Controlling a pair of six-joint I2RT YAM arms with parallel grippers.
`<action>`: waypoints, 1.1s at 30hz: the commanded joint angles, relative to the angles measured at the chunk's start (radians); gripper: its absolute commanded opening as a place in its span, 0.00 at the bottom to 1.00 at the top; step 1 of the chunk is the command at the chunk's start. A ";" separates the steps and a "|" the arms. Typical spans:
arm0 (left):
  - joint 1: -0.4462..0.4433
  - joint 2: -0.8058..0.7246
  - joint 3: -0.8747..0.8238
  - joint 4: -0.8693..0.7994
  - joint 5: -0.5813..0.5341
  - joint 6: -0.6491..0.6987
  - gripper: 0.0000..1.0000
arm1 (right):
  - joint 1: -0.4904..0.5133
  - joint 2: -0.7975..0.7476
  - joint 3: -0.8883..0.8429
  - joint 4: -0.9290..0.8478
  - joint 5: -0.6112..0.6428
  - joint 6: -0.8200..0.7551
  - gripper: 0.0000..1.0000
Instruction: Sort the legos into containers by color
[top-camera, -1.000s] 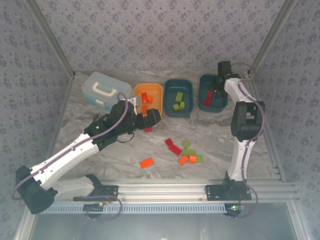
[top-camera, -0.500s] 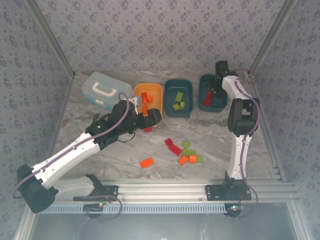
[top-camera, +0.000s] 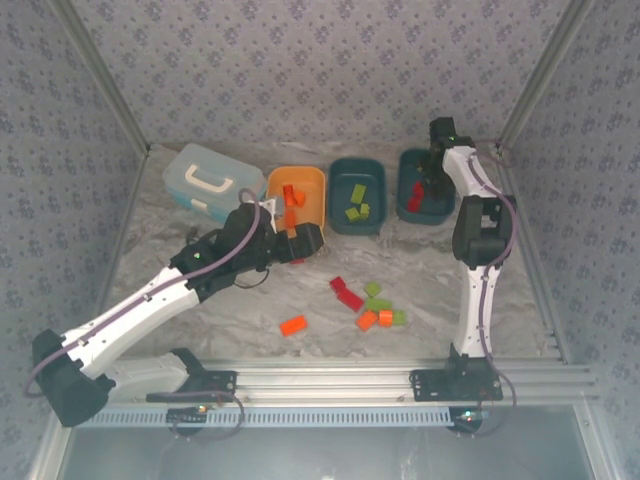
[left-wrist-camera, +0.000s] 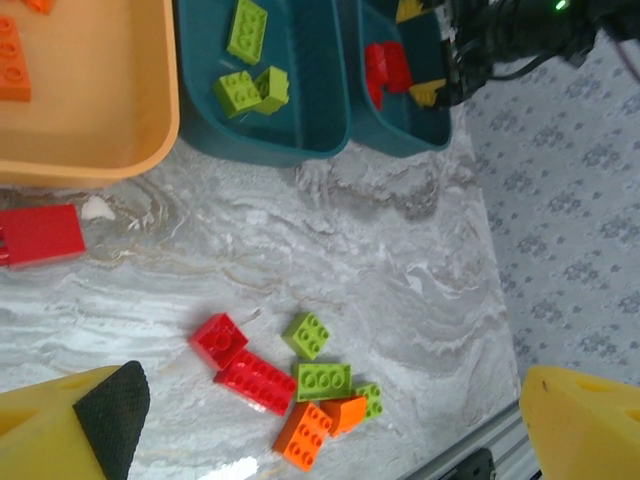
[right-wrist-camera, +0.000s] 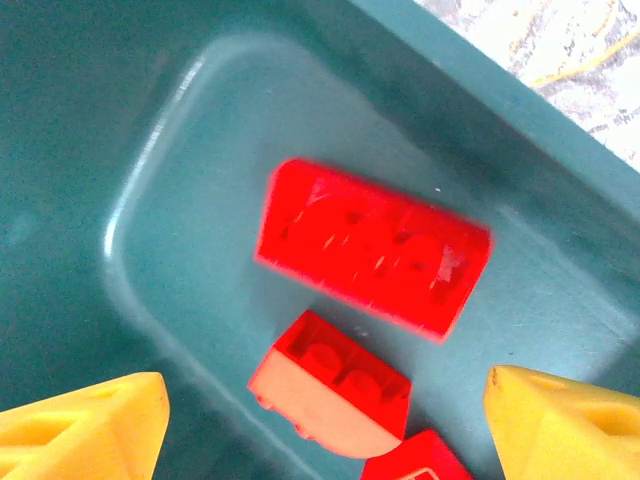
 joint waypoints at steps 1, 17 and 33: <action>-0.016 -0.019 -0.015 -0.087 -0.025 0.041 0.97 | 0.015 -0.046 0.036 -0.045 0.041 -0.033 0.85; -0.079 0.009 -0.096 -0.498 -0.067 -0.086 0.89 | 0.493 -0.953 -0.686 0.284 0.117 -0.607 0.93; -0.235 0.396 -0.064 -0.411 -0.075 -0.419 0.98 | 1.134 -1.438 -1.168 0.071 0.240 -0.490 0.94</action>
